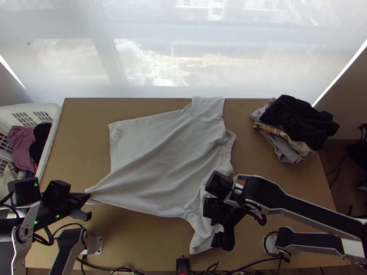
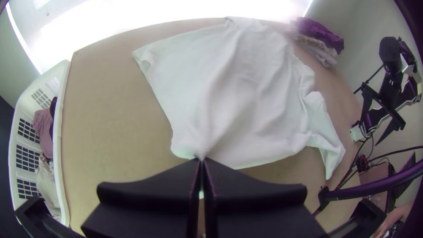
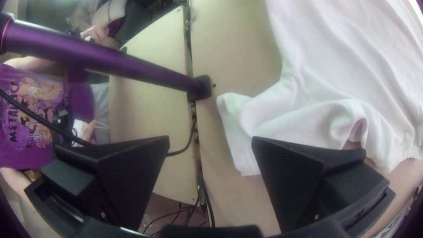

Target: Fold the t-shirt

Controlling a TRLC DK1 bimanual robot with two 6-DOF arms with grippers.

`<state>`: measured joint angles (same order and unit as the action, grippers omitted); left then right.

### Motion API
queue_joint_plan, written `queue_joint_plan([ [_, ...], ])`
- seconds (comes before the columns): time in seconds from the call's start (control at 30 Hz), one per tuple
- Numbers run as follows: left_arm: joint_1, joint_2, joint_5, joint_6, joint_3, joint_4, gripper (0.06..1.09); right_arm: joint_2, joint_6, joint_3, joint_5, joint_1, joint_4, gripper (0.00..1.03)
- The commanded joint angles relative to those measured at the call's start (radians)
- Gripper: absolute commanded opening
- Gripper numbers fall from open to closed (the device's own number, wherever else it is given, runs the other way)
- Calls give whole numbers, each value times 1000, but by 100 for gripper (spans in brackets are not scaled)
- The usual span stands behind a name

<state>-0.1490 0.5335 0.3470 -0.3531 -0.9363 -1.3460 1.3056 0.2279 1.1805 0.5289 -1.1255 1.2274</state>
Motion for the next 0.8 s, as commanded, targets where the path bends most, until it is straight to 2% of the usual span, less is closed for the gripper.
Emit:
queue_joint_plan([
  [0.0, -20, 5, -5, -4, 30, 39, 9, 6, -9, 64, 8, 136, -34, 98],
  [0.1, -23, 13, -5, -3, 30, 65, 9, -37, 11, 54, -3, 267, -37, 98],
  [0.17, -26, 28, -5, 0, 31, 87, 9, -43, 71, 27, -15, 391, -48, 98],
  [0.3, -26, 57, -3, 20, 42, 134, 9, -42, 151, -116, -79, 524, -164, 98],
  [0.5, -12, 85, -2, 51, 37, 174, 9, 3, 151, -306, -147, 507, -359, 98],
  [0.77, -12, 88, -3, 55, 36, 179, 9, 132, 143, -332, -165, 492, -483, 92],
])
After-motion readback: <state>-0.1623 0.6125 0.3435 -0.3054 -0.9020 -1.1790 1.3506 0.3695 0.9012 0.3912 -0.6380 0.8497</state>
